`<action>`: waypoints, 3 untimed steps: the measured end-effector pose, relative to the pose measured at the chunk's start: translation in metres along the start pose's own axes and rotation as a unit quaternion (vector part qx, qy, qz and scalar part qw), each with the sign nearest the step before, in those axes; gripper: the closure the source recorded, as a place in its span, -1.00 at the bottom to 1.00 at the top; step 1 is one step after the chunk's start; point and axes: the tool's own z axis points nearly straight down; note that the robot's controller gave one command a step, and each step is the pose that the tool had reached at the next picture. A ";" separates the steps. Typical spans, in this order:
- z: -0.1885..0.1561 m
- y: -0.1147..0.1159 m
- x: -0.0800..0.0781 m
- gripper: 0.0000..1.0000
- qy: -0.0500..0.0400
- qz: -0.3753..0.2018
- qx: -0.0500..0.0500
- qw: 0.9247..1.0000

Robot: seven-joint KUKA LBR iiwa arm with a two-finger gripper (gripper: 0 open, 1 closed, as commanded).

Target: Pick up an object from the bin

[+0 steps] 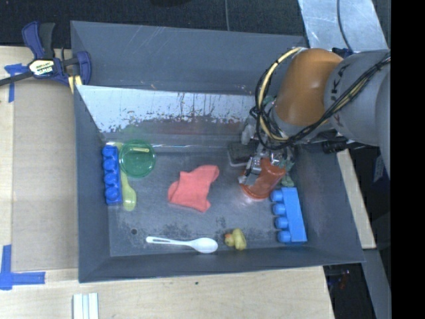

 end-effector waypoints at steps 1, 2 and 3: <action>0.009 0.009 0.001 -1.00 -0.001 0.025 0.000 1.000; 0.011 0.011 0.001 -1.00 0.002 0.048 0.000 0.999; -0.016 0.023 0.031 -1.00 -0.001 -0.018 0.000 1.000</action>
Offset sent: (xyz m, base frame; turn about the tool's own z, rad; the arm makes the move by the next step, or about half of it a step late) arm 0.0048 -0.0096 -0.0176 -0.0843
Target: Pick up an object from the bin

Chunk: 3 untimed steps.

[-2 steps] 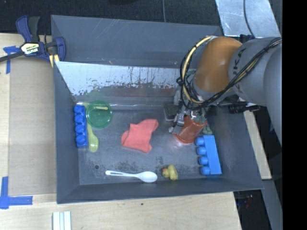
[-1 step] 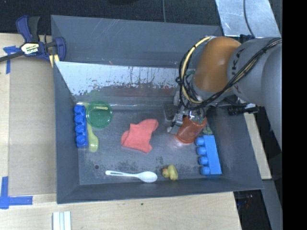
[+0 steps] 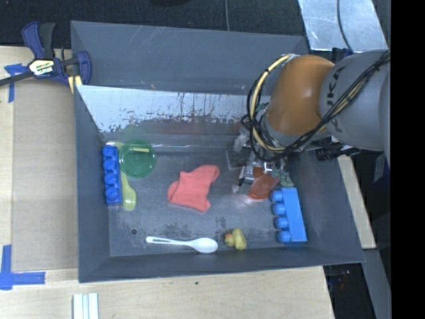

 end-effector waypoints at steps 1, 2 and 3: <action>0.019 0.006 -0.015 -1.00 -0.006 0.038 -0.001 0.999; 0.020 0.030 0.004 -1.00 -0.005 0.026 -0.001 1.000; 0.026 0.040 0.012 -1.00 -0.004 0.028 -0.001 1.000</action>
Offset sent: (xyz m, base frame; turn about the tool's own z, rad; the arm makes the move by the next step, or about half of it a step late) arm -0.0050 0.0388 -0.0209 0.0452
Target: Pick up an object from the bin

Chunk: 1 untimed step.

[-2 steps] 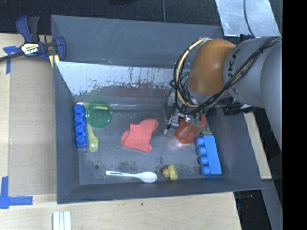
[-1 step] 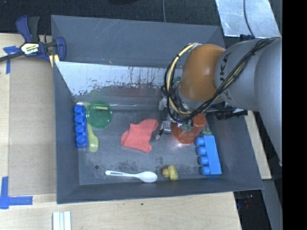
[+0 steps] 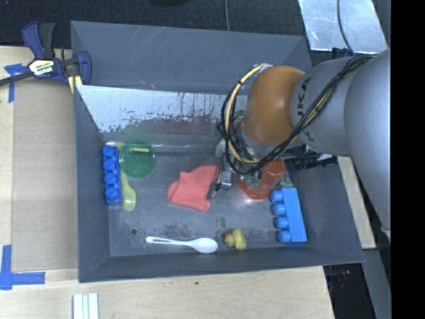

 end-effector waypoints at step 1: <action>0.001 0.033 0.012 -1.00 0.001 -0.018 0.000 1.000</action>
Offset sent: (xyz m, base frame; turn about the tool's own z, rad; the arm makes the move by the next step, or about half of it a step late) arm -0.0048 0.0234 -0.0079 -0.1234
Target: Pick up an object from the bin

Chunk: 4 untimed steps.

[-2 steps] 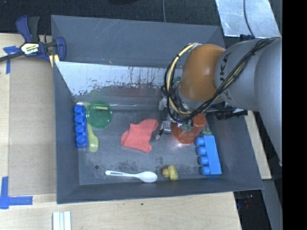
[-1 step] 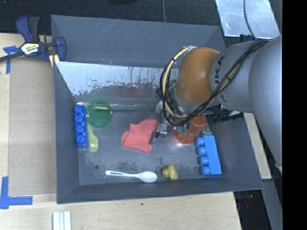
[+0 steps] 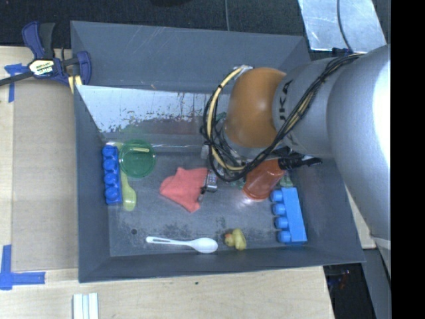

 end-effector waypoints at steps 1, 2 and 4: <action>0.004 -0.007 -0.001 1.00 0.000 -0.039 0.001 0.999; 0.005 -0.011 -0.002 1.00 0.000 -0.044 0.001 0.999; -0.131 -0.021 0.016 1.00 0.003 -0.042 0.002 0.999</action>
Offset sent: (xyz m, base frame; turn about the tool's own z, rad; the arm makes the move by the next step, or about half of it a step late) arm 0.0000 0.0000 0.0000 0.0000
